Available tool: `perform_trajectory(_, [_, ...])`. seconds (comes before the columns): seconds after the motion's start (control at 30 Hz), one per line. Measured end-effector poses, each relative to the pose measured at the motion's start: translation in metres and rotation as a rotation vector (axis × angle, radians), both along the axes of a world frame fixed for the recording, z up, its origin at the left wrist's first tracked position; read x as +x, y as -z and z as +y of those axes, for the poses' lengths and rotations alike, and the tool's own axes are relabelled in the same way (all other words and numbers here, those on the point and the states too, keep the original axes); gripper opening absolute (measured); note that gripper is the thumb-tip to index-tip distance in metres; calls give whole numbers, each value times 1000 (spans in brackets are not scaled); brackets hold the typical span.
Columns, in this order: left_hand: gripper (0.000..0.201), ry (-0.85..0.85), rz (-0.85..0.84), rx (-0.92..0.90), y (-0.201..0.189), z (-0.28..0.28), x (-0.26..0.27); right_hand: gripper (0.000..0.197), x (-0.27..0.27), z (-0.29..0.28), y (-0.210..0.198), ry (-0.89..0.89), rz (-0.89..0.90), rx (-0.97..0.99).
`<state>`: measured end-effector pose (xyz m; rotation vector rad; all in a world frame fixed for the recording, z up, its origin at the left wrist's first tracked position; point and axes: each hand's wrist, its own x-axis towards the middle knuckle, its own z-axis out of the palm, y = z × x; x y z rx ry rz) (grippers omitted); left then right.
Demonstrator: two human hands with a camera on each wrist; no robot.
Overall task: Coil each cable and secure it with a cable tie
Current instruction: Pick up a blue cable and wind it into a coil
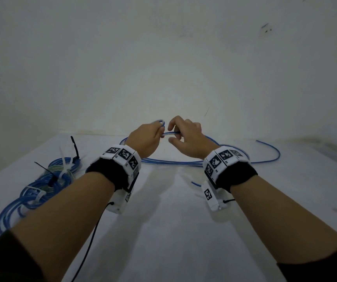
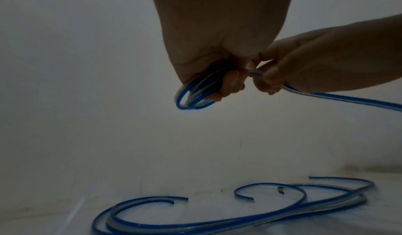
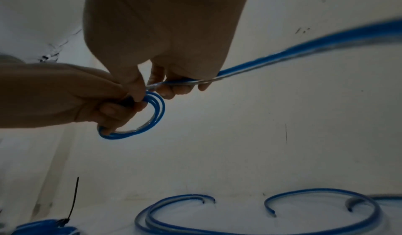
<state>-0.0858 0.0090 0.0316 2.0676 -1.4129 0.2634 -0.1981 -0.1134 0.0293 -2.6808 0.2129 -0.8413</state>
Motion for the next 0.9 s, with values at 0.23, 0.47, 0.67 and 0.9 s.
perform_trajectory(0.23, [46, 27, 25, 156, -1, 11, 1, 9, -4, -15, 11, 110, -103, -279])
perform_trajectory(0.47, [38, 103, 173, 191, -3, 8, 1, 27, -1, -14, 13, 165, -132, -445])
perform_trajectory(0.67, [40, 229, 642, -25, -3, 11, 0, 26, -2, -18, 15, 117, -41, -200])
perform_trajectory(0.9, [38, 375, 972, -168, -4, 17, 1, 16, -2, -19, 21, 52, -9, 9])
